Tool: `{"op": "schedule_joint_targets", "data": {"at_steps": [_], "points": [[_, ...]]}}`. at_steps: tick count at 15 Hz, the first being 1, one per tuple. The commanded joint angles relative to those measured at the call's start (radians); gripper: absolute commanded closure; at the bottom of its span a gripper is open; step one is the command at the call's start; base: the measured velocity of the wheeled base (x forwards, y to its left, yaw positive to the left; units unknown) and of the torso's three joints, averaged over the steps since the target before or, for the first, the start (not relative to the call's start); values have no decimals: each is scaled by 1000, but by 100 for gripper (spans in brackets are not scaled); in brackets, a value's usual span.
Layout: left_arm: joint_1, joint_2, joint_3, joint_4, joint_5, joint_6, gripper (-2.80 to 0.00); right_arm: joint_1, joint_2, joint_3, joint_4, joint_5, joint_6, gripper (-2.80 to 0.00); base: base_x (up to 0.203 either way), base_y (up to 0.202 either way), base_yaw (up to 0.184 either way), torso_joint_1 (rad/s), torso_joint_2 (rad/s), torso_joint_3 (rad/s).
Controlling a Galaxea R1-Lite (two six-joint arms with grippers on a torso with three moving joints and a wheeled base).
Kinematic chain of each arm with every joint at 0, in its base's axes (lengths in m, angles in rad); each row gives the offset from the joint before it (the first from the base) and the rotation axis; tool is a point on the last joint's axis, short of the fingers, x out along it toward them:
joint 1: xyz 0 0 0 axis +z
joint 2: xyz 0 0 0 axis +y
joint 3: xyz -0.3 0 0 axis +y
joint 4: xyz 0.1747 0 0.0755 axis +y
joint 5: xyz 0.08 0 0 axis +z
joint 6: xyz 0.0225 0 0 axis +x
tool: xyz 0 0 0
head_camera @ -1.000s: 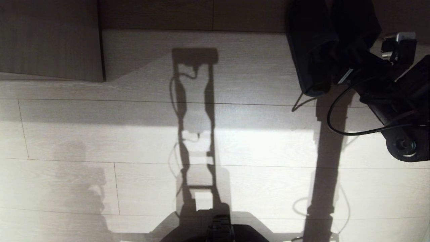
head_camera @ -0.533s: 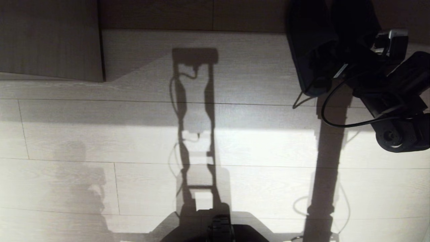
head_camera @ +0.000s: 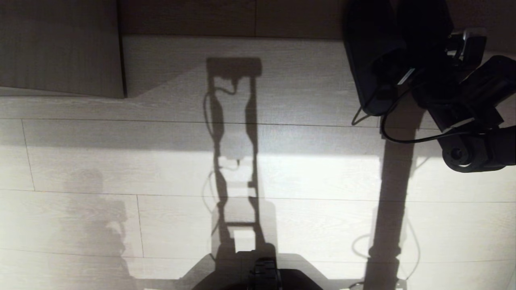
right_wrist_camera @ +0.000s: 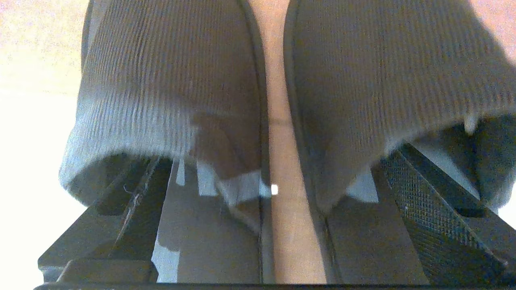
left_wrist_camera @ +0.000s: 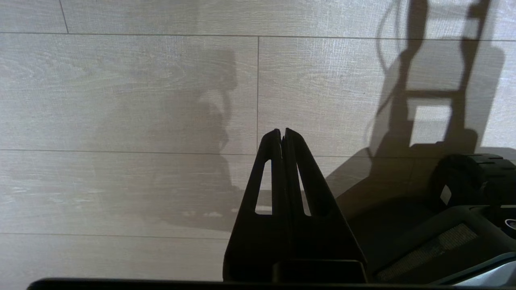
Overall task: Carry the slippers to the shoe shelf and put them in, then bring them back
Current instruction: Pick up the slippers on the floor
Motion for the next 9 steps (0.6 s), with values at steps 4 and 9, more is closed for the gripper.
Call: {"op": "schedule_joint_targets", "data": {"at_steps": [4, 9], "points": [[0, 0, 0, 0, 0, -1, 0, 0, 43, -48, -6, 0, -1, -280, 0, 0, 0, 0, 0, 0], [0, 0, 0, 0, 0, 0, 0, 2, 72, -111, -6, -1, -1, -280, 0, 0, 0, 0, 0, 0]]}}
